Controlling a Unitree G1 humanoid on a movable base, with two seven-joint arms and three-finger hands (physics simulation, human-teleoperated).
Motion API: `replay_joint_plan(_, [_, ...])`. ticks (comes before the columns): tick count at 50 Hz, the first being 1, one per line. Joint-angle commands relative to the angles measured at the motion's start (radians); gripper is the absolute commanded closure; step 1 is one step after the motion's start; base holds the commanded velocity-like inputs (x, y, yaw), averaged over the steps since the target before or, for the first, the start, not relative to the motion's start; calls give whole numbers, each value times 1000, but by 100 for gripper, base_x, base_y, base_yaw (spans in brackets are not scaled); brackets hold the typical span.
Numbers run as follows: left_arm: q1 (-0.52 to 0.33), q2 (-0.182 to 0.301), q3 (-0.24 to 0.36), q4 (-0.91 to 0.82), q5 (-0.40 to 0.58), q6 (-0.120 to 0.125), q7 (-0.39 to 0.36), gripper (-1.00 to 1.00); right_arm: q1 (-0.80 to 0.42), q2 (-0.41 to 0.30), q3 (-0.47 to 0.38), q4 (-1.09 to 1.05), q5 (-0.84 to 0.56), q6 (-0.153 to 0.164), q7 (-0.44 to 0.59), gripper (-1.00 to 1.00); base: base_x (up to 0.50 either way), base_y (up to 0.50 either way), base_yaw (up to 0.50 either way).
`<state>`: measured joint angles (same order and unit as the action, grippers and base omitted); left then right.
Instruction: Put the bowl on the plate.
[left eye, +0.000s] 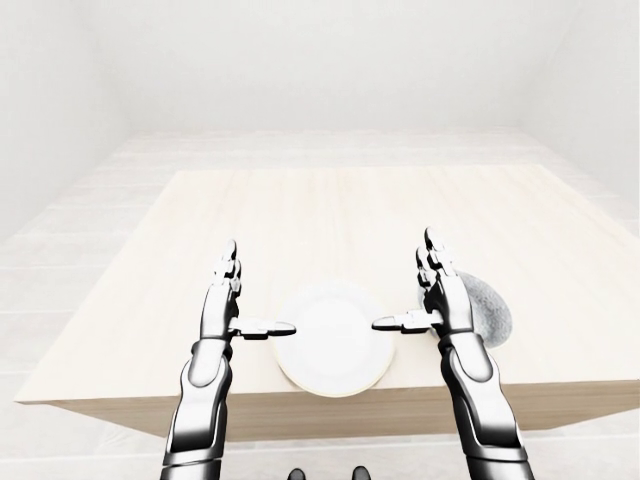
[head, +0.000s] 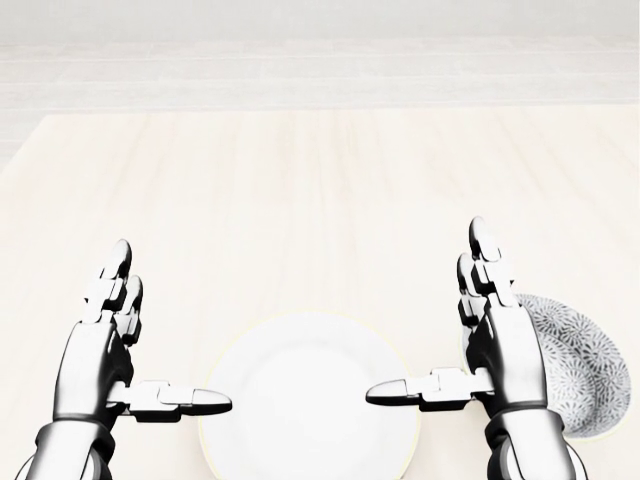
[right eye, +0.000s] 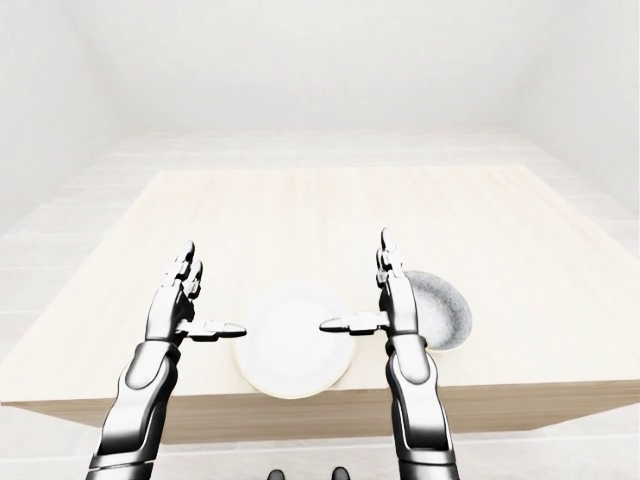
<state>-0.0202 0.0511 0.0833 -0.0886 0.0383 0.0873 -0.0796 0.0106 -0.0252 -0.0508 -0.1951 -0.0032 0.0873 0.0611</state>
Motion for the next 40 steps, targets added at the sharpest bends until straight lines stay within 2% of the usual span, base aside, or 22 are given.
replay_joint_plan(1, [9, -2, -1, -10, 2, 0, 0, -100, 9, 2, 2, 0, 3, 0, -1, -100, 11, 0, 0])
replay_joint_plan(23, [24, -1, 7, -29, 1, 0, -4, -100, 20, 1, 8, -25, -4, 0, 2, -100, 10, 0, 0])
replay_joint_plan(40, [25, 10, 31, -72, -1, 0, -17, -100, 23, -61, -75, -181, -76, 0, 29, -100, 0, 0, 0])
